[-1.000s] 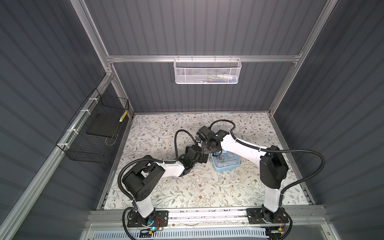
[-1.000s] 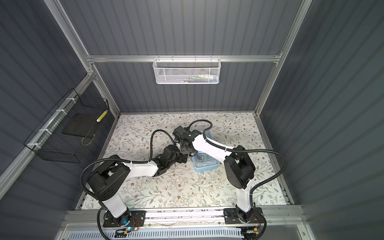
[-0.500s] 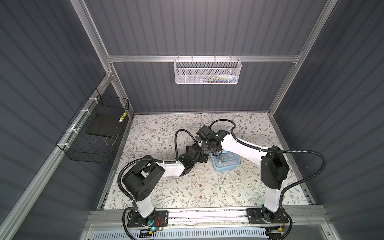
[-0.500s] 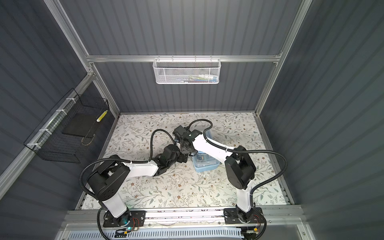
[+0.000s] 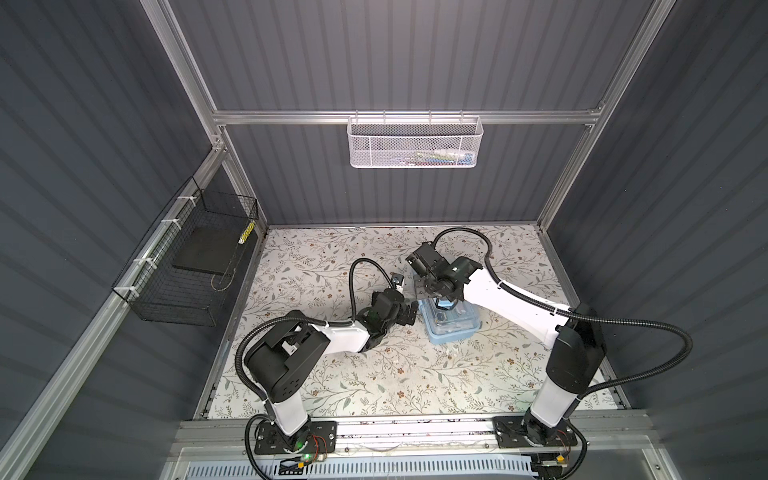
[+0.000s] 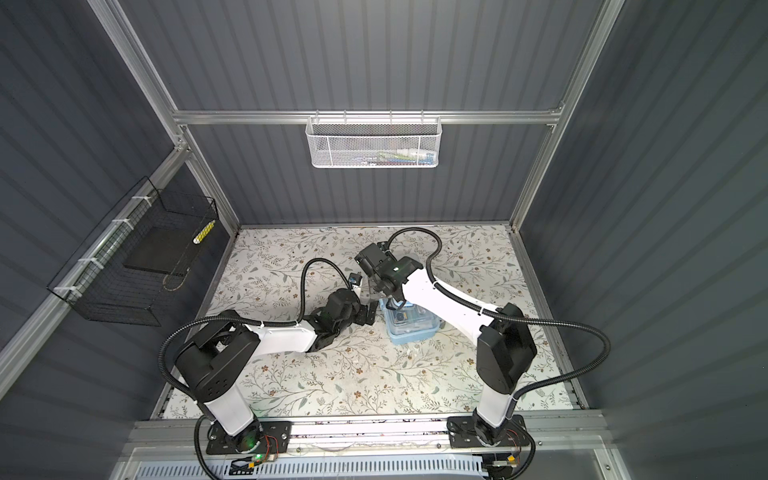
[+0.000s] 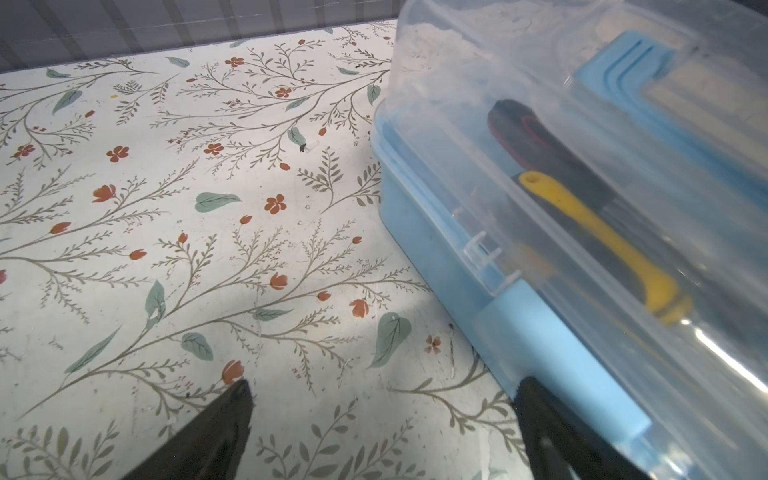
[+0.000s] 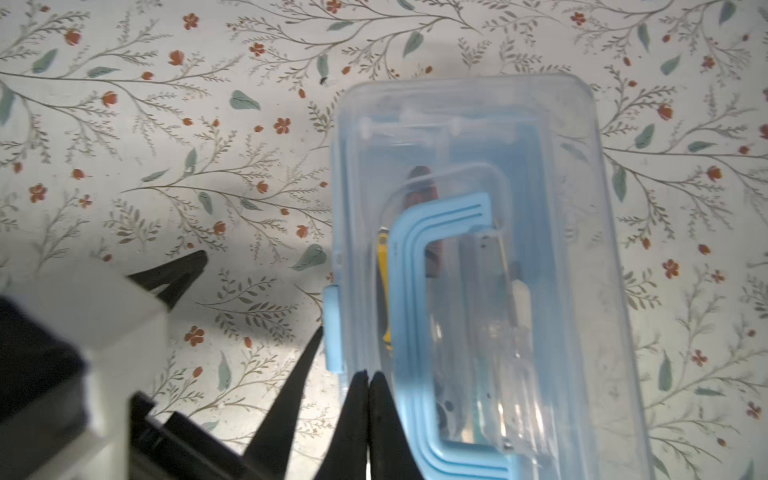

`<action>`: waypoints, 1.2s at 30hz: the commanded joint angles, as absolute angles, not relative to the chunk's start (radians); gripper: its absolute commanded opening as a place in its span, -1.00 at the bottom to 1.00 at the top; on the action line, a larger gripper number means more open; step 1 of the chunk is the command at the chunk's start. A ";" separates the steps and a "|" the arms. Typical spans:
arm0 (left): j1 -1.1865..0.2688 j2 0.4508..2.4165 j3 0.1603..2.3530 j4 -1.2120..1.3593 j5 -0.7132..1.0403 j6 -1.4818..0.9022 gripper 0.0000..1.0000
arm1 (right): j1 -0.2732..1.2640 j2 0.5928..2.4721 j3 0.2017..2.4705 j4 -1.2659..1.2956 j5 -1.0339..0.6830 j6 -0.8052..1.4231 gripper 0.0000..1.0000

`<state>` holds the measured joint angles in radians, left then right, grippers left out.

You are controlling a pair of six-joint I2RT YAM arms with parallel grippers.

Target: Pack the tool kit

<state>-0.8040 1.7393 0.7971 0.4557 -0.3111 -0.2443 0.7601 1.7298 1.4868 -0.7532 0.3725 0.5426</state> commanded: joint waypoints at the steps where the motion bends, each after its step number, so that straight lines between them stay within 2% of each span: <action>1: -0.808 1.708 0.828 0.468 -0.293 -0.251 0.99 | 0.720 1.703 1.416 -0.751 0.399 0.556 -0.88; 24: -0.809 1.712 0.867 0.433 -0.244 -0.252 1.00 | 0.686 1.706 1.260 -0.609 0.231 0.530 -0.93; 36: -0.807 1.722 0.869 0.433 -0.241 -0.260 0.99 | 0.679 1.697 1.241 -0.605 0.242 0.526 -0.92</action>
